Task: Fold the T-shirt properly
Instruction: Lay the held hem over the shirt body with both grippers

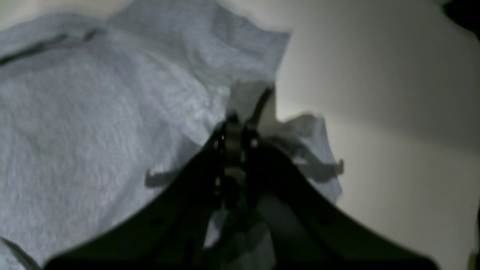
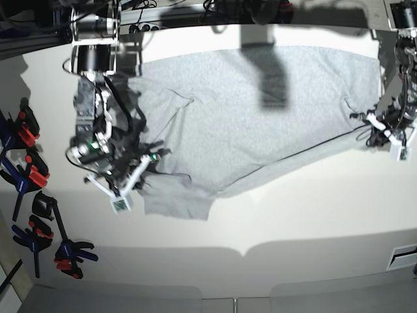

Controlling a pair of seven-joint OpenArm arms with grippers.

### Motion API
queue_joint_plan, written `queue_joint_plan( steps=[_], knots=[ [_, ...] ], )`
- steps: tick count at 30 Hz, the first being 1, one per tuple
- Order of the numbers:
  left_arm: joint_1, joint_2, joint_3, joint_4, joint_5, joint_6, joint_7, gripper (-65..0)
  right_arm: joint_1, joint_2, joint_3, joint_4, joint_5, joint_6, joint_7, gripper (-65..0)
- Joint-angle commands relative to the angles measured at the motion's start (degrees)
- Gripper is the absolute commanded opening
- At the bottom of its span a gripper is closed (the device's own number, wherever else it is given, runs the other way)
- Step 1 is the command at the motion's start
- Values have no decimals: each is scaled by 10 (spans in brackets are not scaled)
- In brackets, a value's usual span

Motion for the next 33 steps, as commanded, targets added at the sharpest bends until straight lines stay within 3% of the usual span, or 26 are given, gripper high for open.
queue_joint_plan(
  steps=[1, 6, 19, 33],
  knots=[
    [-3, -11, -5, 13, -6, 1, -13, -650, 5, 6, 13, 20, 3, 7, 9, -650],
    [9, -12, -5, 22, -6, 1, -13, -650, -38, 6, 54, 46, 3, 28, 8, -650],
    [9, -12, -6, 62, -3, 1, -12, -650, -81, 7, 144, 46, 2, 29, 10, -650],
    [19, -12, -39, 62, -6, 1, 73, -650, -83, 6, 161, 46, 3, 29, 1, -650]
  ],
)
